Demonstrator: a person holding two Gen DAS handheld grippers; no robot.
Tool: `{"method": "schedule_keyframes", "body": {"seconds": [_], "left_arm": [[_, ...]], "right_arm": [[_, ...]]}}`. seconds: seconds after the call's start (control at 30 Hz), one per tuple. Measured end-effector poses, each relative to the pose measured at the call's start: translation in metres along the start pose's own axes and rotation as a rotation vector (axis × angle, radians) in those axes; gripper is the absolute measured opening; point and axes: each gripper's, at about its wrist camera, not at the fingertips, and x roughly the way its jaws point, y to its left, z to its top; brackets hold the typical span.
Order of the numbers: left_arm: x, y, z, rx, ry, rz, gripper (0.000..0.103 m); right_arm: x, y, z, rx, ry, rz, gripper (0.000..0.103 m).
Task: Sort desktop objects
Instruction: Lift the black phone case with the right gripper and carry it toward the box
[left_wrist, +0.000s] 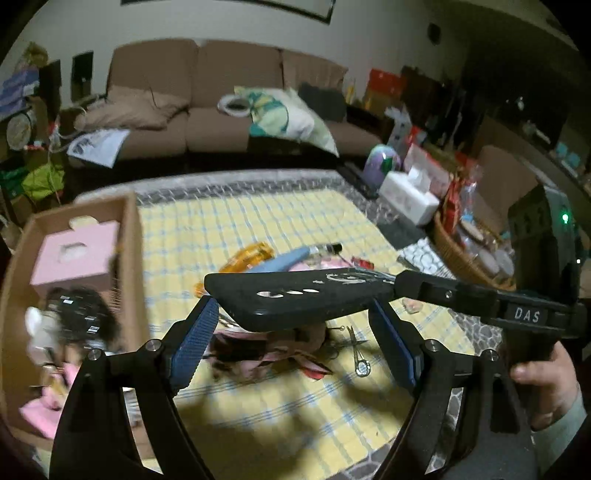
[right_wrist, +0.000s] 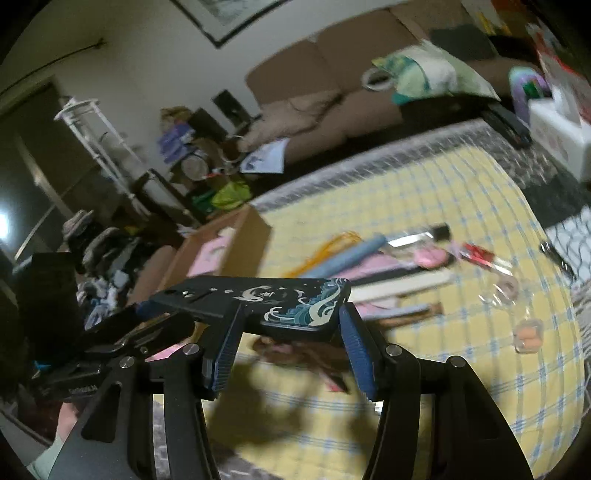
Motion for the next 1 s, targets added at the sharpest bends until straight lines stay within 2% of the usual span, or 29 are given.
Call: {"method": "schedule_keyframes", "body": {"seconds": [0.17, 0.23, 0.3, 0.43, 0.57, 0.73, 0.77, 0.83, 0.9, 1.0], "left_arm": [[-0.054, 0.037, 0.009, -0.029, -0.062, 0.033, 0.081], [-0.073, 0.059, 0.011, -0.052, -0.078, 0.008, 0.081], [-0.085, 0.077, 0.012, -0.064, -0.083, 0.006, 0.081], [-0.094, 0.129, 0.015, -0.089, -0.082, 0.089, 0.08], [-0.101, 0.186, -0.004, -0.195, -0.077, 0.097, 0.08], [-0.089, 0.228, -0.038, -0.254, -0.01, 0.147, 0.08], [-0.085, 0.231, -0.043, -0.265, 0.002, 0.147, 0.081], [-0.078, 0.237, -0.05, -0.287, 0.022, 0.134, 0.083], [-0.065, 0.239, -0.053, -0.3, 0.046, 0.12, 0.085], [-0.045, 0.235, -0.052, -0.28, 0.093, 0.129, 0.086]], "right_arm": [[0.005, 0.066, 0.017, -0.066, -0.003, 0.045, 0.056], [0.014, 0.086, 0.022, -0.074, 0.003, 0.074, 0.056], [0.031, 0.107, 0.024, -0.064, 0.028, 0.147, 0.056], [0.087, 0.158, 0.03, -0.135, 0.088, 0.134, 0.054], [0.119, 0.167, 0.027, -0.114, 0.121, 0.122, 0.054], [0.143, 0.16, 0.007, -0.176, 0.166, 0.008, 0.056], [0.145, 0.154, 0.005, -0.171, 0.172, -0.005, 0.056], [0.156, 0.144, -0.001, -0.161, 0.187, -0.065, 0.067], [0.163, 0.136, -0.005, -0.145, 0.199, -0.102, 0.072], [0.176, 0.126, -0.009, -0.107, 0.218, -0.111, 0.072]]}}
